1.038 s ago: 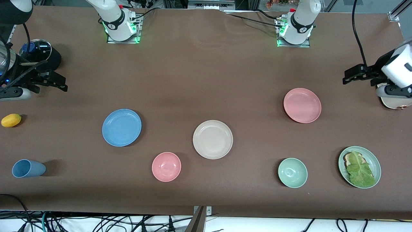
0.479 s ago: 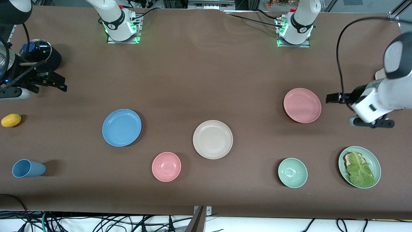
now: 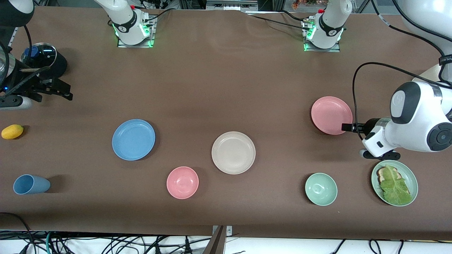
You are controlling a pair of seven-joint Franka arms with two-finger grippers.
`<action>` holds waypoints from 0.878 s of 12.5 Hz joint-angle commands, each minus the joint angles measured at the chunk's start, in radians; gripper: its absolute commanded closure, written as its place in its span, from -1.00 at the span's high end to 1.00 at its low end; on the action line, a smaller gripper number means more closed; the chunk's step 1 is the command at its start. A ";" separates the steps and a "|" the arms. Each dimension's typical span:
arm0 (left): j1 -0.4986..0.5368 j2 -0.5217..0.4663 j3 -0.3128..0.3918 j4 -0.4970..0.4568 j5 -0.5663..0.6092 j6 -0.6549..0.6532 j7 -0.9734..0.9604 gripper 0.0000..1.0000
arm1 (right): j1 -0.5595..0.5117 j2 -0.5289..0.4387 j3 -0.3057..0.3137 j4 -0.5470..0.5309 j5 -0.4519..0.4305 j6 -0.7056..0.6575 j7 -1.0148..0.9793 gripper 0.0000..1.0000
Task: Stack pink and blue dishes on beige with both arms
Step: 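Reach the left gripper down to the rim of the pink plate, then grip the pink plate rim while the right gripper reaches the blue plate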
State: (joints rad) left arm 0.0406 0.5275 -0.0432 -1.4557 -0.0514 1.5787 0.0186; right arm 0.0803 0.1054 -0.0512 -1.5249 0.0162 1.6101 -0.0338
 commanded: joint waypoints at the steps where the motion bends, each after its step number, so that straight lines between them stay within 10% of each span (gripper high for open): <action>1: 0.079 0.048 -0.004 0.008 -0.057 -0.008 0.117 1.00 | -0.007 -0.012 0.002 -0.009 0.007 -0.004 0.003 1.00; 11: 0.219 0.022 -0.006 -0.300 -0.137 0.299 0.467 1.00 | -0.001 0.171 0.008 -0.004 0.004 0.057 0.002 1.00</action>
State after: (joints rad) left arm 0.2329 0.5924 -0.0420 -1.6752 -0.1528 1.8232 0.4203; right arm 0.0816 0.2582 -0.0453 -1.5333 0.0162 1.6518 -0.0338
